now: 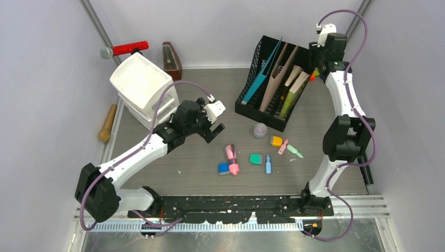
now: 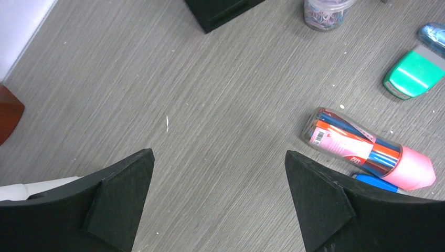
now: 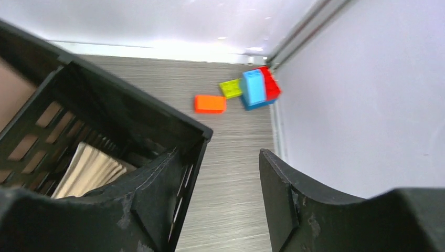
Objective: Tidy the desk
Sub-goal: Move the storage box to the corner of the board, then move the storage box to the center of the board.
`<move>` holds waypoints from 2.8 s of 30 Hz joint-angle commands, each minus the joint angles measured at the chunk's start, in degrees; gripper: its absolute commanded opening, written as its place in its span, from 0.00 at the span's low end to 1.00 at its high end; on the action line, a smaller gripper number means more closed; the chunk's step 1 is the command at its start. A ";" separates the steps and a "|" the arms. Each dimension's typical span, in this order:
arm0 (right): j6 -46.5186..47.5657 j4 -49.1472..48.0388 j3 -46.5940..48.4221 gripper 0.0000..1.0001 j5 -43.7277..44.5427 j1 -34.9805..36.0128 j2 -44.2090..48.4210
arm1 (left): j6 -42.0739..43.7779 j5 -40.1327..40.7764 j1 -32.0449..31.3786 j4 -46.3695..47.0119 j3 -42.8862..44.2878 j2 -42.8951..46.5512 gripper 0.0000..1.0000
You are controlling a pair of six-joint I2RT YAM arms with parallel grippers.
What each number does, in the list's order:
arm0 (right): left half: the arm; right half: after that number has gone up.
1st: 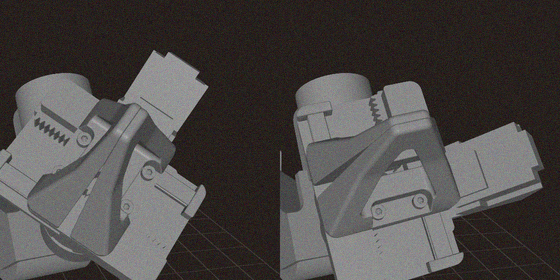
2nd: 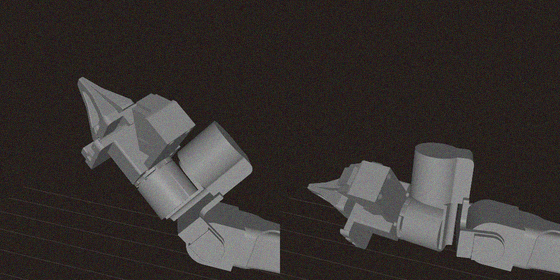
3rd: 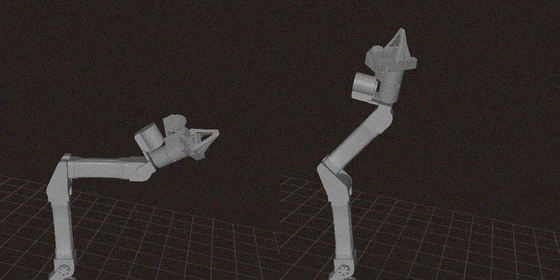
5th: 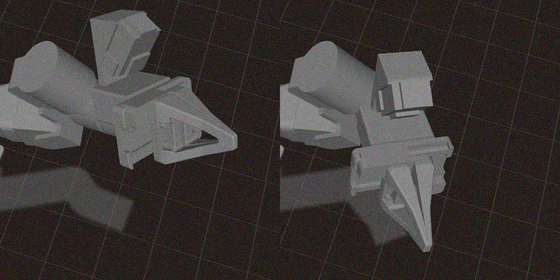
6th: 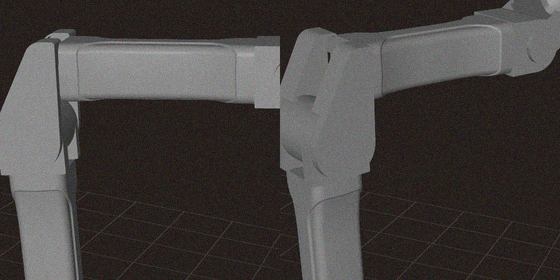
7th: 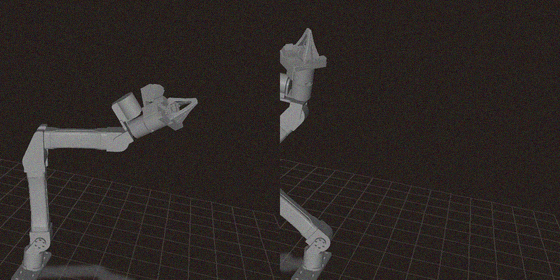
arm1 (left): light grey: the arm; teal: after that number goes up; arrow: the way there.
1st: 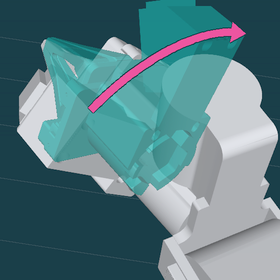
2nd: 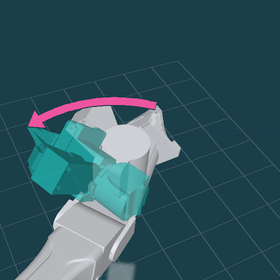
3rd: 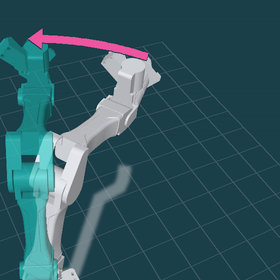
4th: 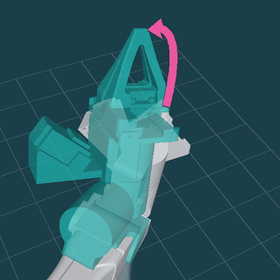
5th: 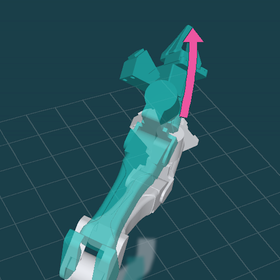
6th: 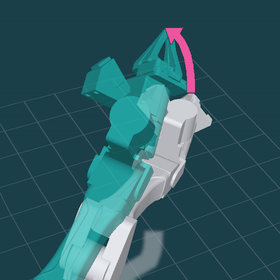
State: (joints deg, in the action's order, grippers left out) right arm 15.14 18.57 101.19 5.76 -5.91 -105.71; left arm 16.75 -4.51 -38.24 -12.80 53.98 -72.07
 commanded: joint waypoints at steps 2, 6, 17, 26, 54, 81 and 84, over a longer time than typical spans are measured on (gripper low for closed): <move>10.21 2.72 8.30 0.64 7.37 -4.20 -4.60 | 0.72 0.12 0.16 2.68 -0.25 2.64 1.00; 8.55 4.00 9.75 0.74 4.32 -4.69 -4.28 | 1.21 0.45 0.13 2.90 -0.91 2.94 1.00; -3.85 -0.54 -8.16 0.88 -9.23 -4.71 14.84 | 0.29 0.16 0.19 3.29 -1.51 4.46 1.00; -0.44 -1.26 -33.62 0.88 -12.85 -4.76 33.17 | 0.81 2.25 0.23 2.41 -1.15 5.94 1.00; 7.97 -15.02 -46.06 0.75 -12.12 -4.80 16.13 | 1.82 3.05 1.76 6.45 -4.67 9.37 1.00; 1.18 9.57 -42.09 0.85 -35.18 -3.91 38.36 | 3.74 23.29 8.68 -16.00 12.76 9.89 1.00; -0.92 10.06 -42.72 0.85 -37.74 -2.29 41.02 | 1.57 17.02 17.77 -21.31 18.96 8.64 1.00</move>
State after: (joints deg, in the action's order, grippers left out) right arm 17.21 25.30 59.24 -24.29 -10.00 -67.18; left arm 19.88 13.87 -29.82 -25.32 65.12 -63.90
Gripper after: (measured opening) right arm 0.852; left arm 0.995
